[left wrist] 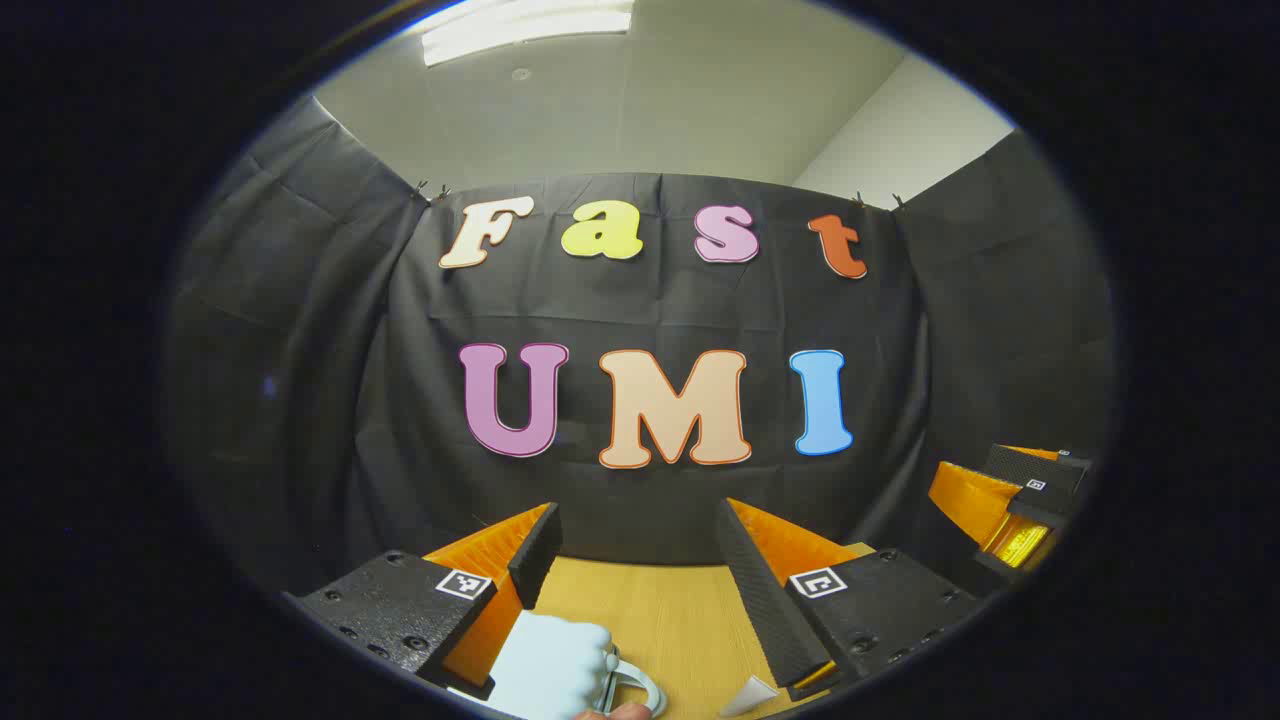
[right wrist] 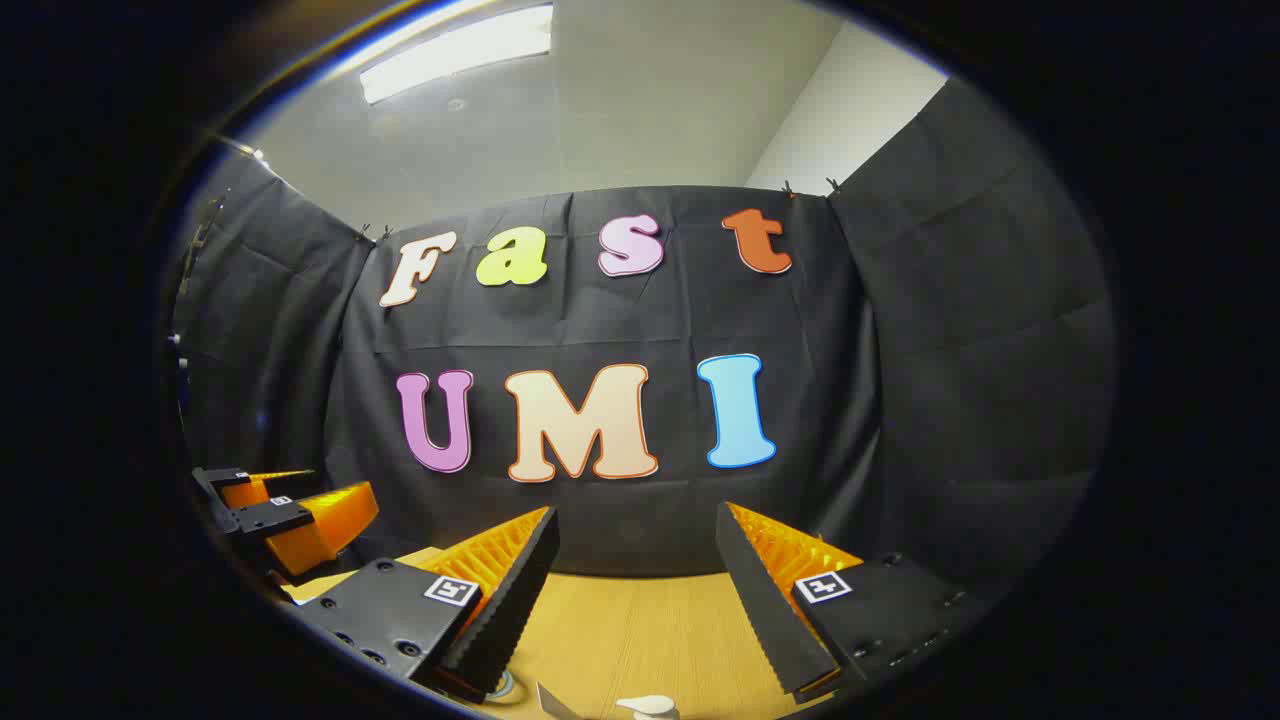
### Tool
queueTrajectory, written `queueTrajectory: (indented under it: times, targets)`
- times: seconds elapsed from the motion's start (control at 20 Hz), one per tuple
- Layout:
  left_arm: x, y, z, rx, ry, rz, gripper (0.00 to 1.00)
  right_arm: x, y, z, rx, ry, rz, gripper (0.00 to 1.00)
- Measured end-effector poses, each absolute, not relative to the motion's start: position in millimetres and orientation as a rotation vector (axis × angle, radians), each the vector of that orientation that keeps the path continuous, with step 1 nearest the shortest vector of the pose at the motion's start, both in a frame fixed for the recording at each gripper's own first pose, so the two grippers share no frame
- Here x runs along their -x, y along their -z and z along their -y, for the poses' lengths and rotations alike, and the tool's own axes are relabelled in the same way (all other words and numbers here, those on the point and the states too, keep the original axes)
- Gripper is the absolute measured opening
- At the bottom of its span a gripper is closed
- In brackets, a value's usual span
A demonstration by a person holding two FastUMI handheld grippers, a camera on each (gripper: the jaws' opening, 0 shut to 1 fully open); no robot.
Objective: First open the suitcase, pack the skin care products into it, and then close the suitcase.
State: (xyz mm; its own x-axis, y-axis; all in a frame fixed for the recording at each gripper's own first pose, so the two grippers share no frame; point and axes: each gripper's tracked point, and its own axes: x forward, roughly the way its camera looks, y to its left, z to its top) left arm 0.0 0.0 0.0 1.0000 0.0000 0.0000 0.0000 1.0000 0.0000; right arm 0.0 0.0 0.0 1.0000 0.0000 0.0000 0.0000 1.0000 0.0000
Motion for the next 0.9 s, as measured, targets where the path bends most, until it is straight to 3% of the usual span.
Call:
queueTrajectory:
  times: [0.5, 0.7, 0.9]
  targets:
    - [0, 13, 7, -0.038, -0.005, -0.038, 0.92, 3, 2, 5, 0.013, -0.037, -0.007, 0.99]
    - [0, 27, 1, -0.086, -0.061, -0.060, 0.93, 9, 10, 13, 0.019, -0.093, -0.017, 0.99]
    - [-1, 74, 7, -0.075, -0.046, -0.147, 0.97, 6, 21, 26, 0.012, -0.075, -0.044, 0.98]
